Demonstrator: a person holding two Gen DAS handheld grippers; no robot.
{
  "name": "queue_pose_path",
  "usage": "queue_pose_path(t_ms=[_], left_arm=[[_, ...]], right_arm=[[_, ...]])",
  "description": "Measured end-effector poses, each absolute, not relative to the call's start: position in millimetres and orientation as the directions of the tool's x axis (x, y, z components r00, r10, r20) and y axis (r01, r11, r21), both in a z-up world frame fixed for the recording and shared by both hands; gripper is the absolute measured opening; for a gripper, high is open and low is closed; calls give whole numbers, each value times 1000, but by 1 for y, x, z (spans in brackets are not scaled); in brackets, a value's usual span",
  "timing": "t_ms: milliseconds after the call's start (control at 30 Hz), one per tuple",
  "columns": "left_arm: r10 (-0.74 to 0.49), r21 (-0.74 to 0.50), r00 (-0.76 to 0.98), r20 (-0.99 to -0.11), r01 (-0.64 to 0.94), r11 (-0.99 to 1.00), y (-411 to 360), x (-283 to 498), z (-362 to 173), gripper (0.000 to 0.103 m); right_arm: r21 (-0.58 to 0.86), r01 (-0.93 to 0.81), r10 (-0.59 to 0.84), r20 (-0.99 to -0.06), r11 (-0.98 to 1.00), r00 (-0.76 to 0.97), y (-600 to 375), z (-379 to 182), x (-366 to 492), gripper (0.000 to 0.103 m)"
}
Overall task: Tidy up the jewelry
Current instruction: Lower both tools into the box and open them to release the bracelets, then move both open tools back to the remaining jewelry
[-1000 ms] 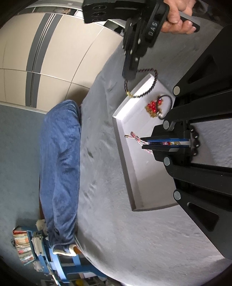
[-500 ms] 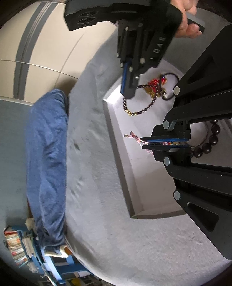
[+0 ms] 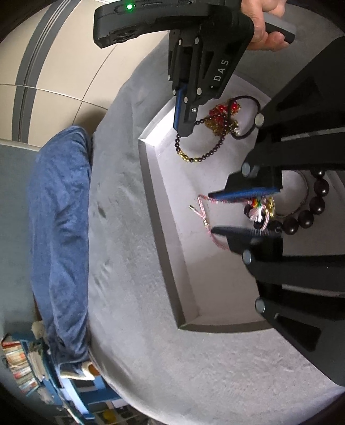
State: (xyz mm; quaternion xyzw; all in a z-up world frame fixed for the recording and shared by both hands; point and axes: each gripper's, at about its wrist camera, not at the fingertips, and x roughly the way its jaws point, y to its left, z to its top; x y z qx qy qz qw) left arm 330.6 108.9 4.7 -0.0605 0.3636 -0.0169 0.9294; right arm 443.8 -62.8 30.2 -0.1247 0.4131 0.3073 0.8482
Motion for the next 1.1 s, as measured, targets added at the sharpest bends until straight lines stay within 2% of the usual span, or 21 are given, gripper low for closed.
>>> queue_pose_path(t_ms=[33, 167, 233, 300, 400, 767, 900, 1100], left_arm=[[-75, -123, 735, -674, -12, 992, 109, 331, 5, 23], [-63, -109, 748, -661, -12, 994, 109, 327, 12, 40], [-60, -107, 753, -655, -14, 994, 109, 325, 14, 51], [-59, -111, 766, -640, -16, 994, 109, 318, 18, 69], [-58, -115, 786, -615, -17, 993, 107, 304, 24, 77], [-62, -155, 844, -533, -26, 988, 103, 240, 46, 91], [-70, -175, 847, -528, -28, 984, 100, 216, 44, 92], [-81, -201, 836, -542, -35, 979, 94, 186, 33, 92]], right_arm=[[37, -623, 414, -778, 781, 473, -63, 30, 444, 6], [39, -614, 411, -775, 788, 479, -68, 32, 444, 8], [45, -610, 417, -770, 791, 484, -72, 35, 442, 20], [57, -608, 432, -756, 792, 491, -77, 38, 438, 39], [65, -612, 457, -728, 788, 511, -86, 48, 427, 48], [96, -609, 528, -616, 787, 585, -142, 83, 366, 68], [95, -612, 530, -612, 785, 586, -157, 81, 344, 75], [122, -600, 531, -623, 791, 574, -178, 70, 313, 79]])
